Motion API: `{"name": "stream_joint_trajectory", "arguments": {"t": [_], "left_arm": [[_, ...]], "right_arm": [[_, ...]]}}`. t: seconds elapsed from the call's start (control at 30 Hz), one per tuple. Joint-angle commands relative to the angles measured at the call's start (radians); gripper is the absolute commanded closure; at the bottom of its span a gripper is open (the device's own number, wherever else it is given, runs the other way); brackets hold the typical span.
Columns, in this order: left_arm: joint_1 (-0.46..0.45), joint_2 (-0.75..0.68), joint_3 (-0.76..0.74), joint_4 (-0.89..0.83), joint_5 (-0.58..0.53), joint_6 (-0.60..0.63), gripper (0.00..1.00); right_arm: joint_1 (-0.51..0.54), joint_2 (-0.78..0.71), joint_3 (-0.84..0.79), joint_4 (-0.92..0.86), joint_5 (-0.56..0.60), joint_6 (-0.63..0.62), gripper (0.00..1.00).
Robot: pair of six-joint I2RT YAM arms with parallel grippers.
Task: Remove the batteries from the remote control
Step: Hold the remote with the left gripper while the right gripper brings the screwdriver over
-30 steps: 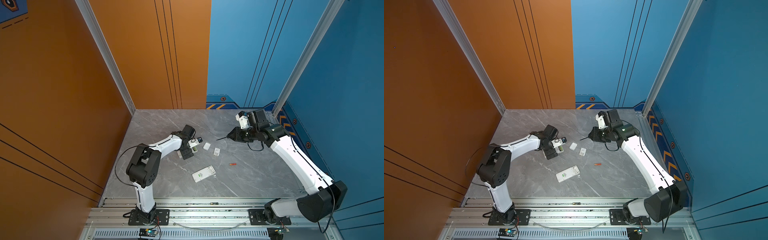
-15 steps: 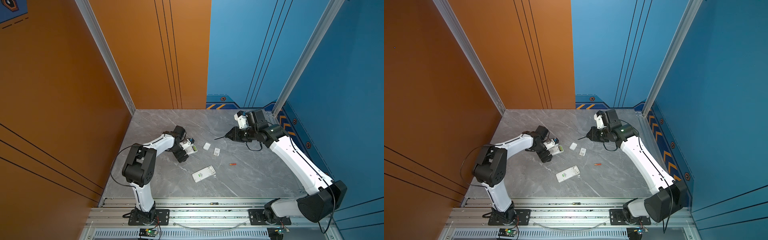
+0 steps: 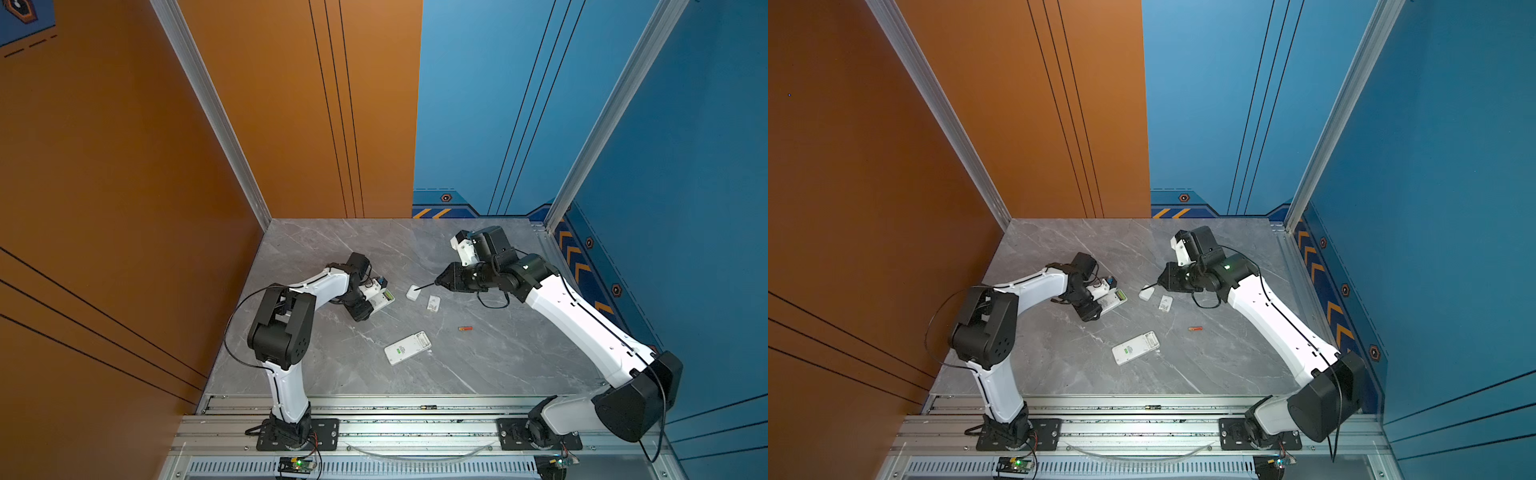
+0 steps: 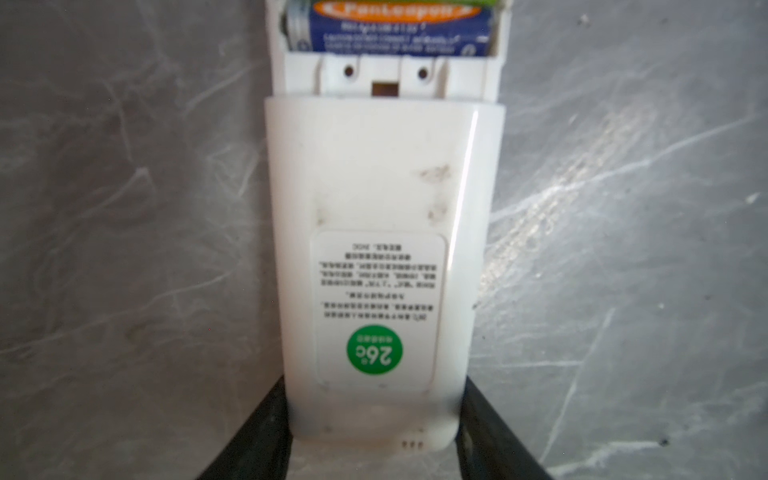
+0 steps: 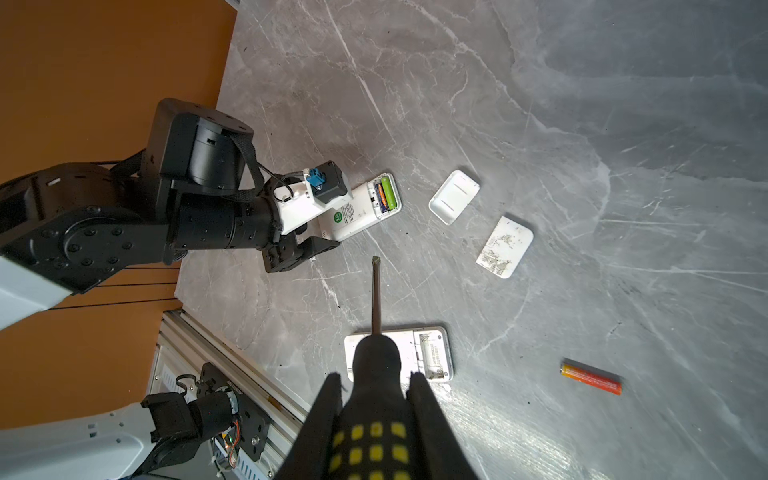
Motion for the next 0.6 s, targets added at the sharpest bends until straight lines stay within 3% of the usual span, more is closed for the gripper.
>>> {"name": "stream_joint_trajectory", "arguments": {"t": [0.0,0.13,0.57], "left_arm": [[-0.027,0.000,-0.035,0.039,-0.011,0.001,0.53],[-0.069,-0.023,-0.062,0.078,-0.040,0.011,0.62],[-0.203,-0.116,-0.182,0.127,-0.084,0.052,0.76]], "right_arm": [[0.010,0.011,-0.024,0.028,0.028,0.015,1.00],[0.043,0.027,-0.065,0.029,0.071,-0.010,1.00],[0.199,0.147,-0.054,-0.002,0.187,-0.117,1.00]]}}
